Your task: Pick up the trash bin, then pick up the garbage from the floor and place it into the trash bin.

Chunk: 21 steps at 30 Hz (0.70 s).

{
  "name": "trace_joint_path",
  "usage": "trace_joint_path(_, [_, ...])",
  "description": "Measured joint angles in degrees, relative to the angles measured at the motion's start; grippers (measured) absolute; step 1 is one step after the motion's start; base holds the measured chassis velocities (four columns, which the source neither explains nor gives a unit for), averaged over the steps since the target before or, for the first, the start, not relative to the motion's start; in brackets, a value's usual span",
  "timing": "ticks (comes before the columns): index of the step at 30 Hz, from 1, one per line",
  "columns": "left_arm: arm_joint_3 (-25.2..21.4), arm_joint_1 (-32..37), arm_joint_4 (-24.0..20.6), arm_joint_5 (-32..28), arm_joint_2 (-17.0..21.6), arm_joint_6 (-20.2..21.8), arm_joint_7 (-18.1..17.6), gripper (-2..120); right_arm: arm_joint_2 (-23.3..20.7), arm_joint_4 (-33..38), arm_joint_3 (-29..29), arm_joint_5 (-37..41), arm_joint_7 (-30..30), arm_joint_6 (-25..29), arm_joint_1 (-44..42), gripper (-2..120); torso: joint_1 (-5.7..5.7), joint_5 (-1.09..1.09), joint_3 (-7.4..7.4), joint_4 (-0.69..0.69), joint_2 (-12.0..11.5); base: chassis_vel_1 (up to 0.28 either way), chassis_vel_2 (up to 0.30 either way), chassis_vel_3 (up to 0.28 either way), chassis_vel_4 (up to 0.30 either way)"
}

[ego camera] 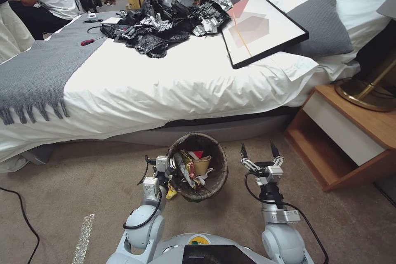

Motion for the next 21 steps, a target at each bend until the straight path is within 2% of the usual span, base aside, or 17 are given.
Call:
trace_joint_path(10, [-0.09,0.09,-0.24,-0.04,0.02,0.00,0.05,0,0.18,-1.10,-0.09,0.22,-0.23,0.14,0.65,100,0.00,0.00,0.00,0.00,0.00,0.059,0.048,0.056,0.063])
trace_joint_path(21, [-0.08,0.22,-0.49,0.05,-0.07,0.00,0.16,0,-0.18,-0.86,-0.43,1.13,-0.47,-1.31,1.66,100,0.00,0.00,0.00,0.00,0.00,0.108,0.104,0.108,0.102])
